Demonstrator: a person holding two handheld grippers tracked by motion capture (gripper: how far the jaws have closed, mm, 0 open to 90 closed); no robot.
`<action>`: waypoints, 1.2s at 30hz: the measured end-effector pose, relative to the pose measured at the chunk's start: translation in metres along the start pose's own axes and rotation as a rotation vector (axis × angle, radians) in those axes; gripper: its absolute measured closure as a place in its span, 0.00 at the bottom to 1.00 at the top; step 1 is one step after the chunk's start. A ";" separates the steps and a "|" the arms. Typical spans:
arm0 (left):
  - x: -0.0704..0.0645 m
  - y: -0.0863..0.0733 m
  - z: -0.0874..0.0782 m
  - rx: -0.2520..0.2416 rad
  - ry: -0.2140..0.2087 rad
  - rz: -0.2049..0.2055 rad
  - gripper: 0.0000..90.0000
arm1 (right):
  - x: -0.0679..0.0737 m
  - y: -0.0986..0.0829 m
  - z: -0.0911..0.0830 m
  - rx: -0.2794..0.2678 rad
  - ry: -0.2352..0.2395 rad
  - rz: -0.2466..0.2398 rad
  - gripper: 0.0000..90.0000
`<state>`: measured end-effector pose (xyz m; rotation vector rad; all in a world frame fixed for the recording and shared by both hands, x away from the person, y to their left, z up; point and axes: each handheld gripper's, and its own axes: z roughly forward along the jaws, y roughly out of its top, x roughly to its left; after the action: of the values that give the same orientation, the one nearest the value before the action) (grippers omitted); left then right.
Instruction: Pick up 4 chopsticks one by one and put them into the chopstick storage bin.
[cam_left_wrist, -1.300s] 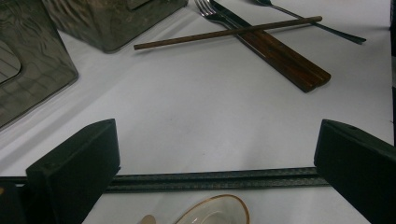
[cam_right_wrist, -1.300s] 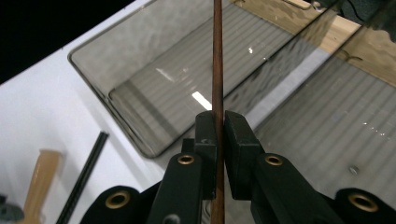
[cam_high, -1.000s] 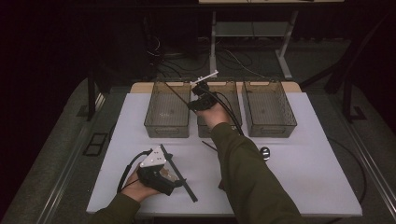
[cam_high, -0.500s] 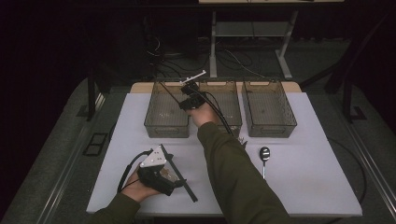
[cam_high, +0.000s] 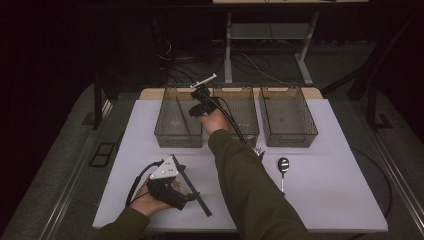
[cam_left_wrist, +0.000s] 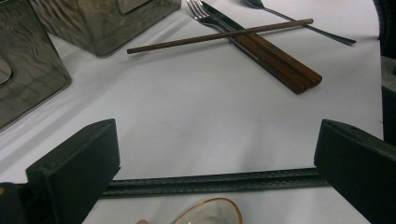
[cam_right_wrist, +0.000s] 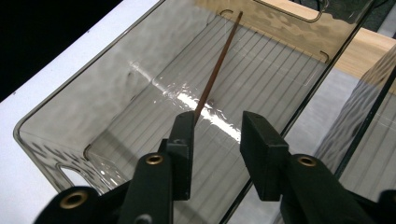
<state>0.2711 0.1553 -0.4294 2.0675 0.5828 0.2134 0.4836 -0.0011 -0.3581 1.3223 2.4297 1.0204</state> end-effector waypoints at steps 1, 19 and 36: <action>0.000 0.000 0.000 0.000 0.000 0.000 0.00 | 0.000 0.000 -0.001 -0.001 0.002 0.000 0.68; 0.002 0.000 0.000 0.004 -0.001 -0.002 0.00 | -0.016 -0.025 -0.042 -0.075 0.106 -0.089 0.50; 0.003 -0.001 -0.001 0.003 0.001 -0.022 0.00 | -0.048 -0.079 -0.092 -0.114 0.183 -0.160 0.45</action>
<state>0.2730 0.1578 -0.4304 2.0630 0.6061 0.2008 0.4162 -0.1122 -0.3478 1.0213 2.5149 1.2635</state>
